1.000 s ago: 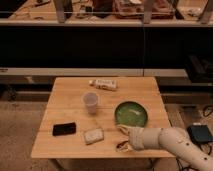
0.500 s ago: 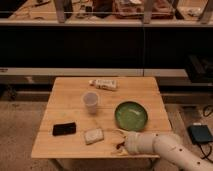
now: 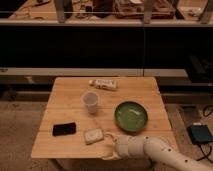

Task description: Place the white sponge in the ceramic bowl

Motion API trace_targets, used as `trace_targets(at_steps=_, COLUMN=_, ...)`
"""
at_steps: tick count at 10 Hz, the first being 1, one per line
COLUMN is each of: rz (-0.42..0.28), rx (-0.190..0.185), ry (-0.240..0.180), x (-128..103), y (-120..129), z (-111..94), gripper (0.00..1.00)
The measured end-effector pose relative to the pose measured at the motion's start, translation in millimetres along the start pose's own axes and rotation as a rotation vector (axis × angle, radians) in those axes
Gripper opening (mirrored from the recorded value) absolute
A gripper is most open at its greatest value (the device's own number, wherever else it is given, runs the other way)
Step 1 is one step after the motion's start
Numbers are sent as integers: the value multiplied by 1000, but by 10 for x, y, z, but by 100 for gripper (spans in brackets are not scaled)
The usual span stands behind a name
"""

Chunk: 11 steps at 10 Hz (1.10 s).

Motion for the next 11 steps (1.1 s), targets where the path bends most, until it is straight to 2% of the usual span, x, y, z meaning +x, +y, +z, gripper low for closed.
trace_targets(at_steps=1, rz=-2, rx=-3, ry=-7, x=9, y=15, z=71, gripper=65)
trace_targets(at_steps=3, rz=-32, rx=13, ry=-8, x=30, y=-7, z=165, gripper=65)
trace_targets(at_steps=6, rz=-54, rx=34, ry=18, x=129, y=-56, z=246, gripper=65)
trace_targets(at_steps=8, rz=-42, rx=43, ry=40, x=182, y=-128, z=296, gripper=65)
trace_targets(at_steps=11, rz=-7, rx=72, ry=43, x=222, y=-215, z=321, gripper=65)
